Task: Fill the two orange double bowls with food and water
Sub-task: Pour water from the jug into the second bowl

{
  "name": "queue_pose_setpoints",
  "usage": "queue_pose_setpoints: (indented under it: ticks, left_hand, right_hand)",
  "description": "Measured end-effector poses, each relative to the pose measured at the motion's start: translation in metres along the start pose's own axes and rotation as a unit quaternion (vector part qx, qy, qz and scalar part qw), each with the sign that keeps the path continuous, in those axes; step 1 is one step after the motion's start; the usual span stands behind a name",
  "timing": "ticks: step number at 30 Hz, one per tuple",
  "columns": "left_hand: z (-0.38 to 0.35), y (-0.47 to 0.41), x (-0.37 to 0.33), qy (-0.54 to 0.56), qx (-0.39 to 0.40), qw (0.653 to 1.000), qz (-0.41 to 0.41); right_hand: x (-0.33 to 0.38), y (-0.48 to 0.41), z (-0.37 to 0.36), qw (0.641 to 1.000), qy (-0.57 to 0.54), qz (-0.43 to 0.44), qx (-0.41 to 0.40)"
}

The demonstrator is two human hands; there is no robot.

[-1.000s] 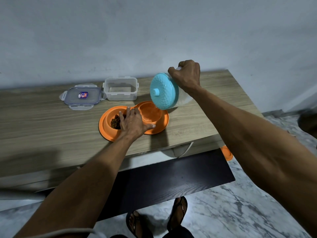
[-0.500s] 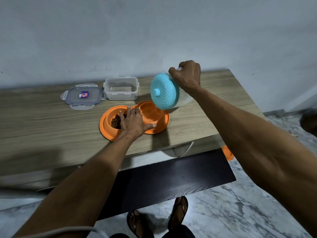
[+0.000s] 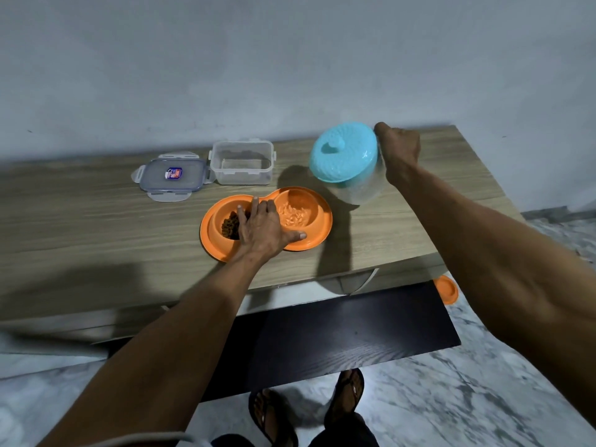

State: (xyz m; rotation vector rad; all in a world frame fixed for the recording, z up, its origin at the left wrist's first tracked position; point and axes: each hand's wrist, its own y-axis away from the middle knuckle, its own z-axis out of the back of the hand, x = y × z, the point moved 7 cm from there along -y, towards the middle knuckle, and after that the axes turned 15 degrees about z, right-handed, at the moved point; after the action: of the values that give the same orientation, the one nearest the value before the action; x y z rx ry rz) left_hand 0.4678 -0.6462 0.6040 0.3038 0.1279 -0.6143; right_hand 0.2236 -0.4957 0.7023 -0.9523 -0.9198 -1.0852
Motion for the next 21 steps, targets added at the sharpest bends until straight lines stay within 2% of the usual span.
queue_pose_setpoints:
  ticks: [10, 21]
  left_hand:
    - [0.002, 0.001, -0.001, 0.004, -0.006, 1.000, -0.001]
    - [0.002, 0.002, -0.001, 0.013, -0.006, 1.000, -0.003]
  right_hand:
    - [-0.037, -0.023, -0.024, 0.983, -0.134, -0.112, -0.053]
    - [-0.061, -0.022, -0.048, 0.967, -0.192, -0.159, -0.062]
